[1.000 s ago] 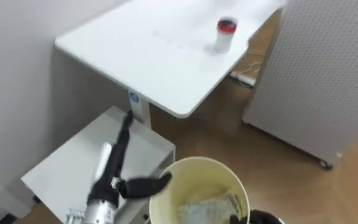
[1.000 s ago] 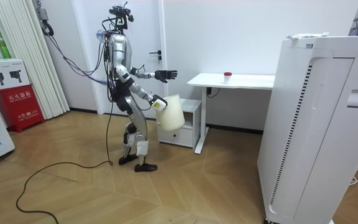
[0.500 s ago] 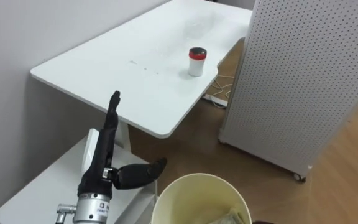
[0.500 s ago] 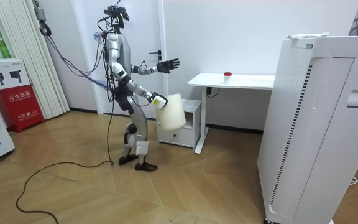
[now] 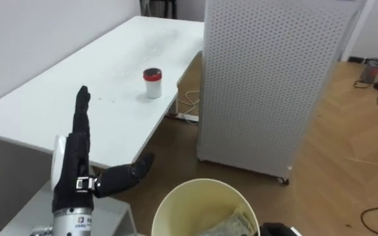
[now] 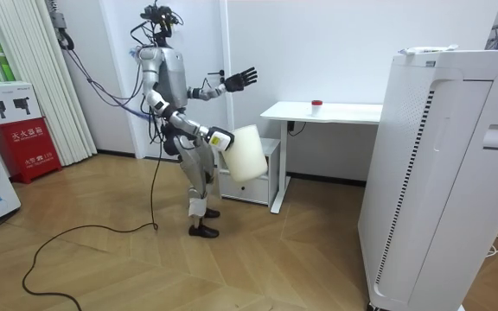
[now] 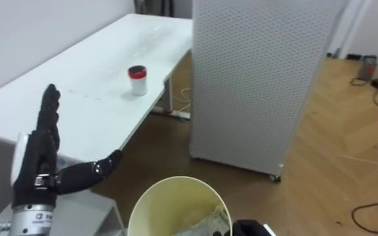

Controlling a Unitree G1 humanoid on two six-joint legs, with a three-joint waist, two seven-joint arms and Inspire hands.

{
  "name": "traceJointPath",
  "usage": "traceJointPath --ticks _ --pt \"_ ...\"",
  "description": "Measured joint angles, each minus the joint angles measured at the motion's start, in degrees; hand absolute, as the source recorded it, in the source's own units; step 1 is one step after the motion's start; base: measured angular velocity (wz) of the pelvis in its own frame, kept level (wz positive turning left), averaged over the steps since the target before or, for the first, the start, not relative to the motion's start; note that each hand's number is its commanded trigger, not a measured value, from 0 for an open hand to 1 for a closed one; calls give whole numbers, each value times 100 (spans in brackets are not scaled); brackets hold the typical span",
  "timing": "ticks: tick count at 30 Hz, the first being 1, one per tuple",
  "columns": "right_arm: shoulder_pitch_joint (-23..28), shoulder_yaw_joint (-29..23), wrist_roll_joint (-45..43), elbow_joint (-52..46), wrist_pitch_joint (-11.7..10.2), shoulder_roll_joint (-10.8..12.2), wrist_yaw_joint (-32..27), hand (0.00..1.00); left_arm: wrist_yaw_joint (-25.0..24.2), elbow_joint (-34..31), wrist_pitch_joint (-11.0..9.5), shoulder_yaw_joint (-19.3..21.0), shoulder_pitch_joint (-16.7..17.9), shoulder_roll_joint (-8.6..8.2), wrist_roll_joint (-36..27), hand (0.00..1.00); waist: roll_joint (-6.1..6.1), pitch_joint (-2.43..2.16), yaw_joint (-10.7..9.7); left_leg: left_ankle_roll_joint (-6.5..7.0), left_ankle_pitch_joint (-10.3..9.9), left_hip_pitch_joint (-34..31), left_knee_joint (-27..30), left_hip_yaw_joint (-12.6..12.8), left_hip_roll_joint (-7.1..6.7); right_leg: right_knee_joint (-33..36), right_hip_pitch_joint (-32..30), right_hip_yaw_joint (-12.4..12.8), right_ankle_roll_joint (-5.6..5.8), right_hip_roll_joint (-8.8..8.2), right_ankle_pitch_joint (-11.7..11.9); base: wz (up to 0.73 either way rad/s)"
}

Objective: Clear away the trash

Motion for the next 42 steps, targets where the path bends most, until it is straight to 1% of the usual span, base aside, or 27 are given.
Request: traceJointPath --ticks 1,2,6,10,11,12,13,15,17,19,20,22,24,25,26,27,28,29,31,32,33,37,38,39,40,41,42 --pt "0 -7 -41 -18 0 5 6 100 77 -25 -2 12 -3 16 -25 0 -27 -24 -39 8 13 47 -93 4 -44 -24 43 -5 33 -30 4 -17" --pt "27 -62 -106 -26 2 -6 11 100 113 -31 -1 -5 8 12 -27 0 -45 -20 -103 16 26 99 -168 -1 -103 -51 72 2 75 -45 5 -4" --pt "45 -215 -183 -53 119 -3 -25 100 112 -32 0 -11 64 13 -27 0 -51 -20 -193 64 39 211 -314 -12 -138 -134 122 14 65 -61 -11 0" --pt "108 -232 -205 -216 119 0 -37 100 142 -35 0 -6 64 32 -18 0 -27 9 -176 88 -43 288 -234 -33 -141 -105 198 1 44 -55 -144 2" --pt "108 -232 -212 -284 108 1 -35 100 174 -35 0 -6 66 33 -13 0 -22 48 -166 80 -76 296 -157 -12 -134 -71 195 2 45 -54 -222 0" --pt "107 -231 -212 -288 102 4 -32 100 180 -34 0 -10 70 32 -13 0 -25 57 -166 69 -84 290 -99 0 -131 -49 200 8 43 -56 -252 0" --pt "111 -228 -216 -283 102 12 -29 100 196 -32 0 -6 78 32 -7 0 -40 112 -144 45 -101 254 144 21 -91 12 247 27 41 -63 -336 -7" --pt "160 -198 -216 -250 102 11 -20 100 253 -18 0 -5 158 35 26 0 -33 128 -68 36 -106 70 771 76 -58 105 313 121 47 -40 -478 -21" --pt "255 -154 -209 -251 103 14 -42 100 265 15 3 14 216 39 22 0 42 153 31 21 -89 -318 1849 43 36 421 314 198 -40 43 -673 -29" --pt "321 -147 -224 -250 117 18 -61 100 249 16 3 4 219 35 -1 0 70 178 21 -33 63 -636 2513 -29 54 608 385 226 -86 99 -806 -4" --pt "344 -146 -221 -250 123 24 -97 100 233 62 3 -8 239 35 -32 0 80 184 23 -13 32 -807 2618 -92 18 607 426 283 -107 119 -836 0" --pt "347 -148 -218 -250 123 9 -143 100 224 95 6 -16 236 31 -34 0 64 192 -18 51 -53 -1118 2136 -139 -72 521 467 322 -114 113 -855 0" --pt "351 -158 -219 -249 124 7 -195 100 247 98 6 -9 236 31 -34 0 52 191 -10 -14 19 -1416 1342 -159 -129 405 529 340 -107 114 -871 -9" --pt "386 -148 -203 -250 124 4 -221 100 273 133 5 -13 236 30 -39 0 19 169 9 -77 200 -1528 642 -152 -190 351 594 400 -84 105 -923 -22" --pt "419 -106 -198 -246 128 -10 -246 100 311 182 5 -11 236 36 -37 0 -1 153 65 -39 583 -1562 -8 -130 -208 348 690 452 -57 95 -1019 -21" --pt "449 -88 -199 -244 133 -8 -251 100 314 217 6 -9 236 40 -37 0 -15 140 82 -36 815 -1562 -219 -164 -241 343 746 453 -36 71 -1076 -8" --pt "513 -75 -200 -244 137 -10 -251 100 310 249 9 -10 236 34 -34 0 -48 85 59 0 1220 -1547 -501 -197 -306 316 830 440 30 27 -1180 13" --pt "554 -77 -202 -244 145 -27 -253 100 304 243 8 -14 205 32 -13 0 -71 42 67 149 1418 -1479 -509 -174 -359 272 849 431 102 -17 -1256 8" --pt "553 -73 -202 -241 176 -43 -261 100 311 247 9 -11 228 41 -22 0 -106 37 176 367 1501 -1439 -350 -57 -430 198 915 354 207 -150 -1336 -26" --pt "555 -69 -202 -242 175 -47 -261 100 300 247 10 -14 245 37 -41 0 -109 39 176 432 1424 -1438 -245 1 -502 66 1035 279 250 -268 -1358 -25" --pt "554 -69 -202 -236 175 -52 -262 100 287 247 10 -14 243 37 -36 0 -102 48 180 459 1340 -1438 -159 41 -516 22 1092 290 269 -301 -1369 -10" --pt "543 15 -203 -255 183 -39 -253 100 192 247 12 -6 221 42 -6 0 -138 61 302 588 630 -1397 510 260 -631 229 1364 298 484 -566 -1660 -17" --pt "546 28 -191 -318 202 -60 -250 100 153 244 18 -10 224 42 -23 0 -149 65 329 627 449 -1387 623 283 -690 623 1301 259 616 -653 -1748 -11" --pt "545 38 -183 -345 213 -66 -250 100 153 245 30 -14 226 41 -34 0 -162 70 331 664 361 -1353 653 324 -713 949 1204 198 668 -728 -1775 0" --pt "545 50 -187 -402 237 -63 -249 100 156 245 51 -10 223 42 -21 0 -237 76 343 738 265 -1266 665 386 -826 1727 933 53 727 -936 -1751 5" --pt "517 49 -210 -426 239 -57 -252 100 157 246 62 -15 211 42 0 0 -278 90 366 803 143 -1175 733 449 -907 2497 636 -36 976 -1155 -1571 5" --pt "504 48 -229 -422 239 -44 -255 100 157 247 74 -15 211 41 4 0 -270 95 378 834 72 -1116 775 466 -917 2829 532 -87 1052 -1229 -1413 0"
